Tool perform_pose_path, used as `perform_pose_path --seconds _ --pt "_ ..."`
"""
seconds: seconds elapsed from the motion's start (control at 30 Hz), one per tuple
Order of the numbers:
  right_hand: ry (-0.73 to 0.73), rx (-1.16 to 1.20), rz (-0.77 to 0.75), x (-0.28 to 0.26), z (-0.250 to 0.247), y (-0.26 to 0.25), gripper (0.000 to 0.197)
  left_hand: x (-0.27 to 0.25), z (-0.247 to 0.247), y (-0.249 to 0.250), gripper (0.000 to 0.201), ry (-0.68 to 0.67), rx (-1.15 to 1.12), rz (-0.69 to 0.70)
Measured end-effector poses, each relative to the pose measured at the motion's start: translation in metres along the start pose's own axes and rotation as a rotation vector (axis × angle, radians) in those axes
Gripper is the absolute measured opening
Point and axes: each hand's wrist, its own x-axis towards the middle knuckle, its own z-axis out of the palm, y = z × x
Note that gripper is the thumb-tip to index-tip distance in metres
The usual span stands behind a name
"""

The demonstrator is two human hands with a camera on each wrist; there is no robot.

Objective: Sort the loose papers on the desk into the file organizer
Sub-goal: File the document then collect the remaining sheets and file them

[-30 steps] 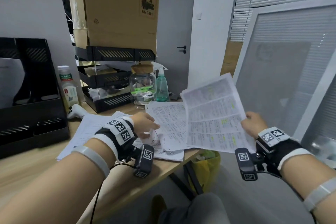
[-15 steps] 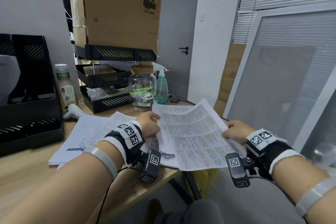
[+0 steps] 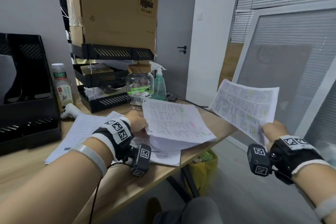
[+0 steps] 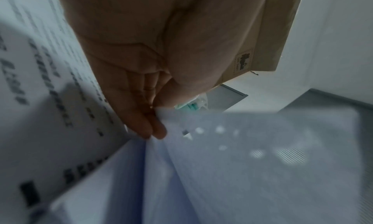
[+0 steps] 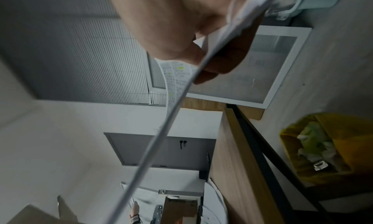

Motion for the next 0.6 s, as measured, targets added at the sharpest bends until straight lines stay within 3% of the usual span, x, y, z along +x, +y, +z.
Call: perform_pose_path --seconds 0.23,0.37,0.47,0.6 --pt "-0.085 0.11 0.023 -0.025 -0.007 -0.006 0.023 0.003 -0.005 0.001 0.028 0.082 -0.057 0.037" --pt "-0.175 0.174 0.054 -0.021 0.01 -0.004 0.028 -0.001 -0.002 0.002 0.024 -0.006 -0.048 -0.01" --pt "-0.29 0.089 0.021 -0.002 0.034 0.004 0.029 0.001 0.004 0.006 0.035 -0.079 0.09 0.004" --pt "-0.49 -0.091 -0.064 -0.034 0.059 -0.018 0.022 -0.007 0.008 0.021 0.037 -0.107 0.108 0.003"
